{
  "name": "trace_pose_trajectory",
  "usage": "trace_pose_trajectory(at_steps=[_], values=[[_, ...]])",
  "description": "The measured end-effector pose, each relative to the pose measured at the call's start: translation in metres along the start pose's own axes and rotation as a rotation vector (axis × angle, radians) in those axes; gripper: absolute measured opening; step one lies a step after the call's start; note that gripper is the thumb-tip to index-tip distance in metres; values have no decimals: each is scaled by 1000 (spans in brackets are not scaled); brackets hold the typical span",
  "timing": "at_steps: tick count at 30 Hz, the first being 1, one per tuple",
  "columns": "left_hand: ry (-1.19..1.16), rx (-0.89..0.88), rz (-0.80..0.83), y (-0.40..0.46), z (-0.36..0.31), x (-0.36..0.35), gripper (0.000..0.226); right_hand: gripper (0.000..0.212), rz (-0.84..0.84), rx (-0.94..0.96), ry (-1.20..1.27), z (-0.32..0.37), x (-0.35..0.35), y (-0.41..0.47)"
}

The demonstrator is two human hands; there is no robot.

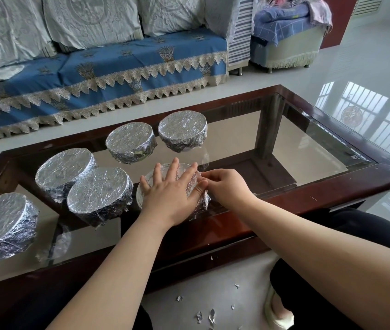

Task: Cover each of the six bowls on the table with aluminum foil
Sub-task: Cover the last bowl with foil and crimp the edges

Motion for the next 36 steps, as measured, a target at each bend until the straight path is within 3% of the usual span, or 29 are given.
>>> trace_pose_trajectory(at_steps=[6,9,13,19,22,25,30,36], values=[[-5,13,2,0,1,0,77,18,-6,-3,68,0,-3,1],[3,23,5,-2,1,0,76,18,34,-87,265,-11,-14,1],[-5,46,3,-1,2,0,66,34,185,-187,562,-25,-36,1],[-35,63,-7,0,2,-1,63,48,329,-125,416,-22,-34,4],[-34,67,-8,0,3,-1,62,41,393,-153,416,-26,-31,5],[-41,71,-12,0,3,-1,62,28,440,-192,618,-32,-32,3],[-48,118,-28,0,5,-2,63,34,405,-242,767,-36,-31,-3],[-47,161,-39,2,5,-2,63,32,282,-281,705,-39,-35,-6]])
Point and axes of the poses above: each hand's wrist, its own y-axis towards the middle knuckle, its own x-axis out of the back of the hand, z = x × y, the point moved 6 cm from there along y, towards the middle knuckle, and after that the axes turned 7 degrees about -y, right-handed, at the moved point
